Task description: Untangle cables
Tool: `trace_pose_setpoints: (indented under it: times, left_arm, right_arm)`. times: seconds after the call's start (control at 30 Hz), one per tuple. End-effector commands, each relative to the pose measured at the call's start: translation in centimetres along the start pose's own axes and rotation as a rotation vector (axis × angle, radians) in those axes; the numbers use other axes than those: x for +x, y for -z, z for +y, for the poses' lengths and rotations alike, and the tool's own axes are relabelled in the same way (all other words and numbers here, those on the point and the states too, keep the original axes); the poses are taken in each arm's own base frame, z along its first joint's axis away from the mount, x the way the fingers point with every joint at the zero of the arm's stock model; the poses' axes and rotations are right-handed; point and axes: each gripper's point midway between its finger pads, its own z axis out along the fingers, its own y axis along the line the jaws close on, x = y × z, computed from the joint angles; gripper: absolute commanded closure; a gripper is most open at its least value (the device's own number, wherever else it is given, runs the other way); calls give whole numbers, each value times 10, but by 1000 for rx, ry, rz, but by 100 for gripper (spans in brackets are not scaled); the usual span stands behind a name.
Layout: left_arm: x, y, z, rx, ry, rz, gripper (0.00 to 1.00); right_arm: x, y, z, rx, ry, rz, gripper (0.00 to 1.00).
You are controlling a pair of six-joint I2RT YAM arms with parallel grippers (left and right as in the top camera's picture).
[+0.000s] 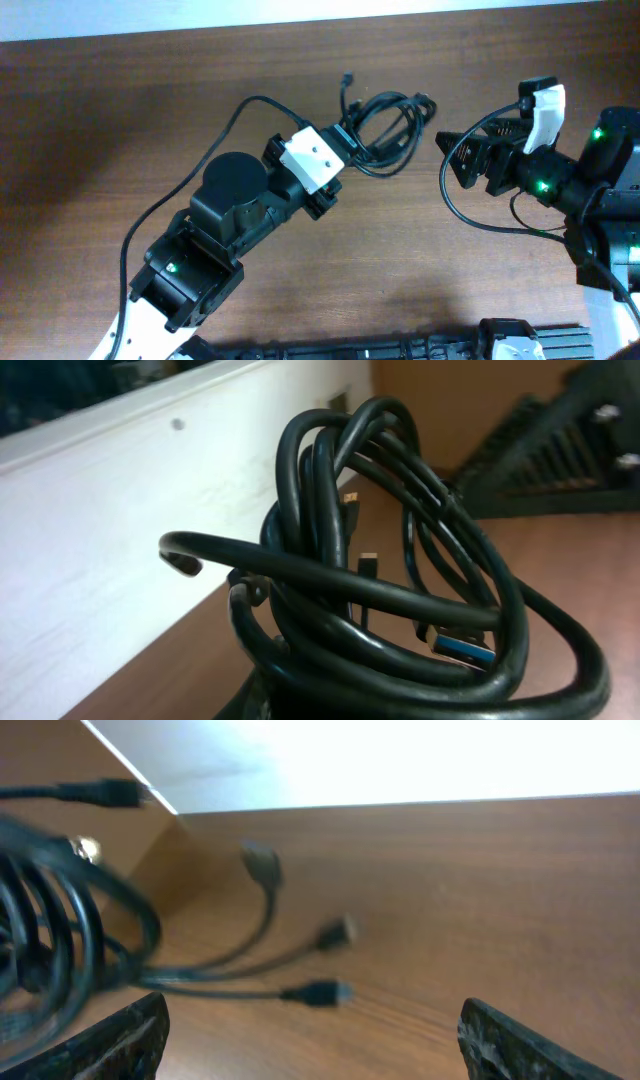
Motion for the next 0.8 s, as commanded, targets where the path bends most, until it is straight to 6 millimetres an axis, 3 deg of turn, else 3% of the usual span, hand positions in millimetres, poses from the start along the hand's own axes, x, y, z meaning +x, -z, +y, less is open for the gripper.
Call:
trace_pose_setpoints:
  times: [0.0, 0.4, 0.6, 0.77]
  left_arm:
    - [-16, 7, -29, 175, 17, -68, 100]
    - [-18, 8, -48, 290, 18, -83, 100]
    - [-22, 14, -80, 500, 19, -122, 100]
    - [-20, 15, -89, 559, 20, -125, 100]
  right_arm:
    - [-12, 6, 15, -54, 60, -40, 10]
    - [-20, 7, 15, -54, 81, -69, 10]
    - [-28, 7, 15, -50, 108, -102, 10]
    - [-30, 8, -8, 83, 85, -109, 12]
